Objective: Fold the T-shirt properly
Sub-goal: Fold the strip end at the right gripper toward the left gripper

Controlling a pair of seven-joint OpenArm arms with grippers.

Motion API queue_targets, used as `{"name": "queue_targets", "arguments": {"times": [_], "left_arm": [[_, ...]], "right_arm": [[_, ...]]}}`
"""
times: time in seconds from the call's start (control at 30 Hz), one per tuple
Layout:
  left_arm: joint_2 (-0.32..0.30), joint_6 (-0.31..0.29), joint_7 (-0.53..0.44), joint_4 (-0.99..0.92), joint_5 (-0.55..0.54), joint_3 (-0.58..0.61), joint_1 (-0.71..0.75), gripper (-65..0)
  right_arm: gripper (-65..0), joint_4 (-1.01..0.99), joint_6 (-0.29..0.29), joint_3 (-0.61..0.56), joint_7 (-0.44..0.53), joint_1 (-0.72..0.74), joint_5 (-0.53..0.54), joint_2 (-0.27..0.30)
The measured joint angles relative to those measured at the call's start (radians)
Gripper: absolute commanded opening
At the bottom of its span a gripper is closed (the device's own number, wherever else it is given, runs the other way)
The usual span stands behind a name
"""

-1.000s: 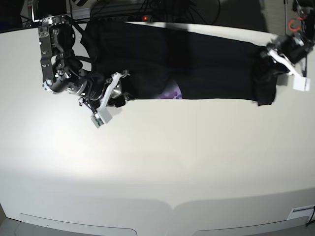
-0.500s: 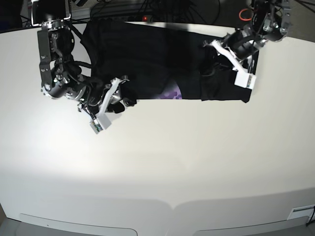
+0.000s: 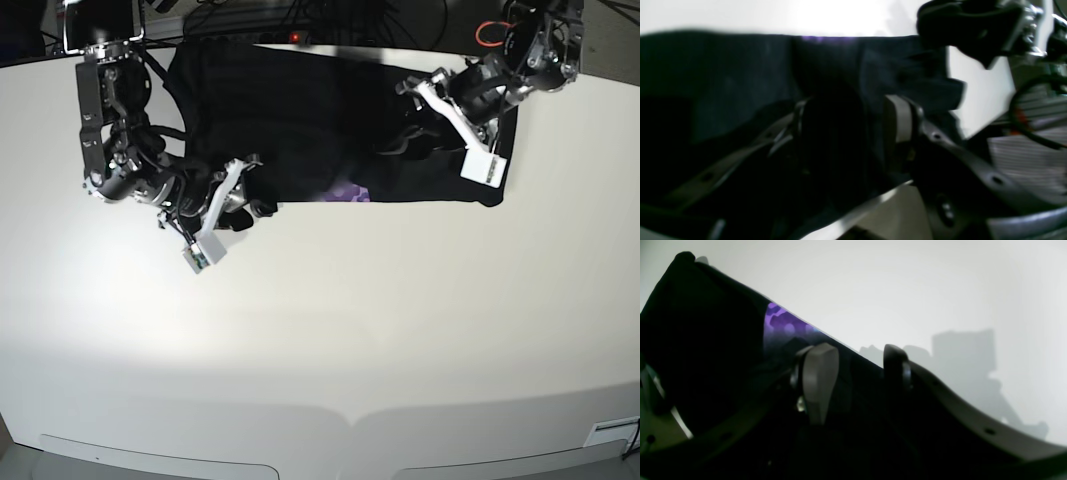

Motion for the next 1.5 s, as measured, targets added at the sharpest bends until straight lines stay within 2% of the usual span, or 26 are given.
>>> {"name": "queue_targets", "arguments": {"times": [0.07,0.13,0.3,0.4,0.47,0.53,0.63,0.73,0.83,0.93,1.03,1.33,1.5], "left_arm": [[-0.001,-0.029,0.013,0.004,-0.05,0.0,0.0,-35.8],[-0.001,-0.036,0.014,0.025,-0.05,0.0,0.0,-35.8],[-0.019,-0.045,0.015,0.09,0.062,-0.043,0.0,-35.8],[-0.042,-0.043,0.015,0.092,0.146,-0.104,0.001,-35.8],[-0.049,-0.02,0.011,0.089,0.199,-0.148,0.004,-35.8],[-0.05,-0.001,-0.037,0.067,0.254,-0.178,0.015,-35.8],[-0.049,-0.002,-0.138,-0.02,0.314,-0.184,0.049,-35.8],[-0.046,-0.004,-0.223,-0.144,0.337,-0.182,0.06,-35.8],[-0.047,-0.021,-0.263,-0.23,0.319,-0.184,0.026,-35.8],[-0.047,-0.029,-0.286,-0.288,0.319,-0.185,-0.008,-35.8],[-0.047,-0.032,-0.3,-0.297,0.332,-0.185,-0.011,-35.8],[-0.047,-0.032,-0.3,-0.297,0.331,-0.185,-0.011,-35.8],[-0.047,-0.032,-0.3,-0.297,0.332,-0.185,-0.011,-35.8]], "right_arm": [[-39.6,0.0,0.0,0.0,0.0,0.005,0.0,0.0],[-39.6,0.0,0.0,0.0,0.0,0.01,0.0,0.0],[-39.6,0.0,0.0,0.0,-0.019,0.026,0.005,0.0],[-39.6,0.0,0.0,0.016,-0.106,0.032,0.077,0.0],[-39.6,0.0,0.0,0.044,-0.189,0.037,0.134,0.0],[-39.6,0.0,0.0,0.085,-0.256,0.04,0.206,0.003],[-39.6,0.0,0.0,0.142,-0.385,0.04,0.341,0.045],[-39.5,0.0,0.0,0.178,-0.506,0.037,0.464,0.124],[-38.1,0.0,0.001,0.185,-0.51,0.026,0.462,0.202],[-30.1,0.0,0.0,0.185,-0.498,-0.026,0.441,0.237],[-26.8,0.0,0.0,0.183,-0.495,-0.077,0.442,0.238],[-26.8,-0.002,0.0,0.183,-0.488,-0.144,0.443,0.236],[-26.8,-0.088,0.0,0.183,-0.492,-0.154,0.442,0.236]]}}
